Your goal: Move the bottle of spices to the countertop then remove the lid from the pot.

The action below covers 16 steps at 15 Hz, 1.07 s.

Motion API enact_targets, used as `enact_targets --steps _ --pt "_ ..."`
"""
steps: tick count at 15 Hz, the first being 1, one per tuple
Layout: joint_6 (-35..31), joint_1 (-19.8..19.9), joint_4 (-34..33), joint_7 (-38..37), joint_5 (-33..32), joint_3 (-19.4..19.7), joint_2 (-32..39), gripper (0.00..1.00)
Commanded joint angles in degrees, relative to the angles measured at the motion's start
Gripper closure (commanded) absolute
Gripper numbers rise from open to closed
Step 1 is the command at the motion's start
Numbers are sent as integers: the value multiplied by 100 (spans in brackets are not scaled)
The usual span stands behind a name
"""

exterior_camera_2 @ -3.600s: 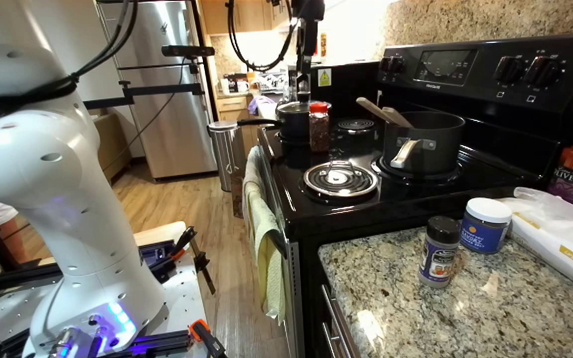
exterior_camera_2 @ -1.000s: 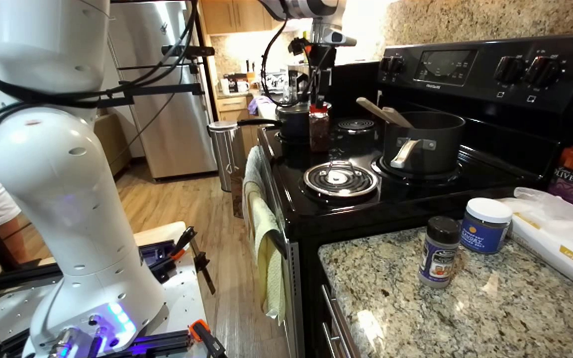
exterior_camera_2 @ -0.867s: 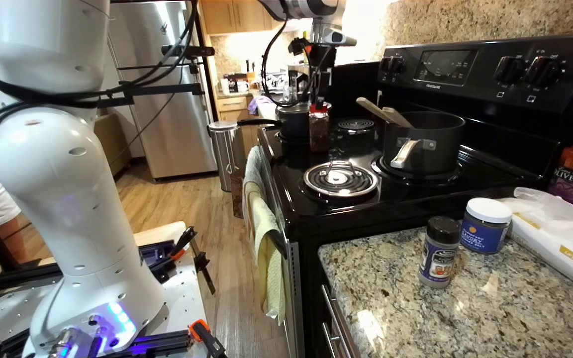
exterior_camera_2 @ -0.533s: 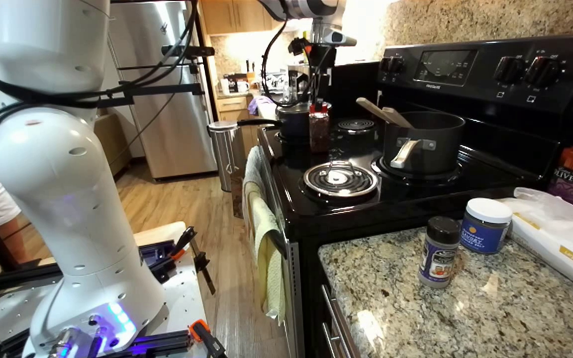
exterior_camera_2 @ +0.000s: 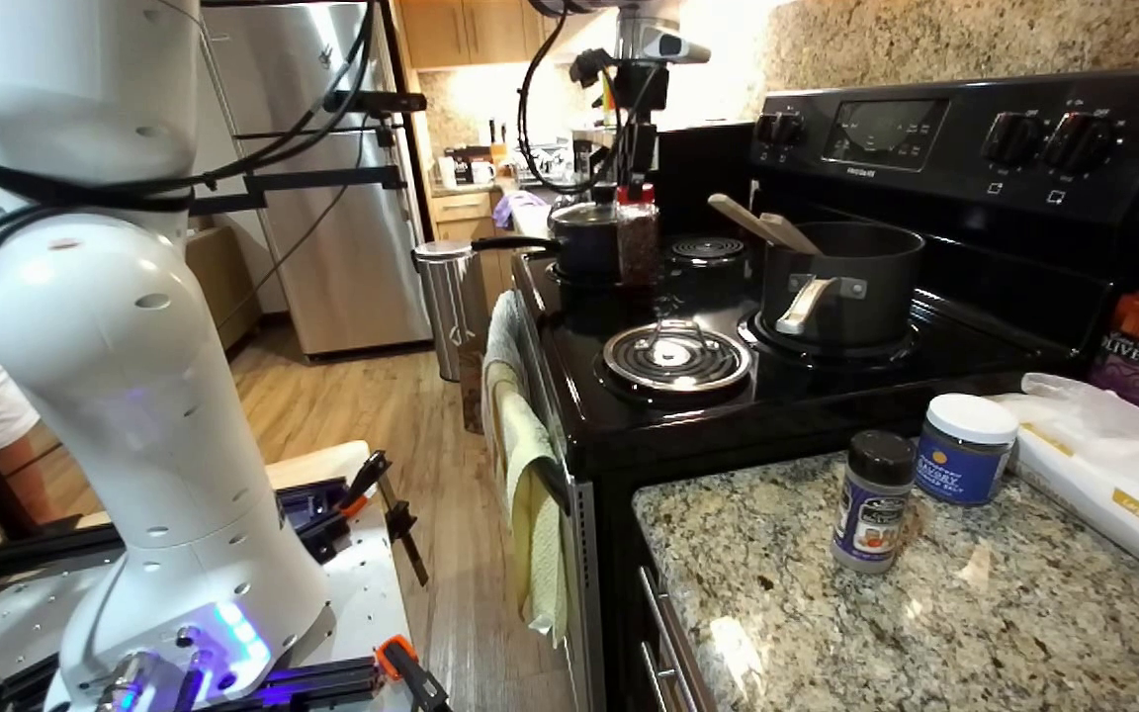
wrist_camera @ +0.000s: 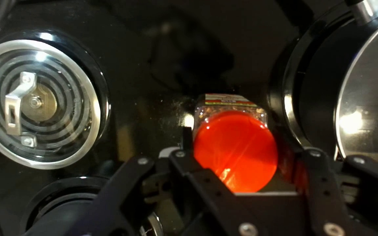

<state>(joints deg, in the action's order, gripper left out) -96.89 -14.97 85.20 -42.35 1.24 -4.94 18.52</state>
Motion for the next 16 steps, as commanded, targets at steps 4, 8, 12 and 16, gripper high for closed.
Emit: enact_targets --steps 4,8,12,16 --pt "187 299 924 139 52 32 -1462 64" --pt "80 631 1686 59 40 134 -2275 64" --pt "-203 1086 2496 218 207 359 -2928 64" --pt "-580 1510 3280 345 274 620 -3398 64"
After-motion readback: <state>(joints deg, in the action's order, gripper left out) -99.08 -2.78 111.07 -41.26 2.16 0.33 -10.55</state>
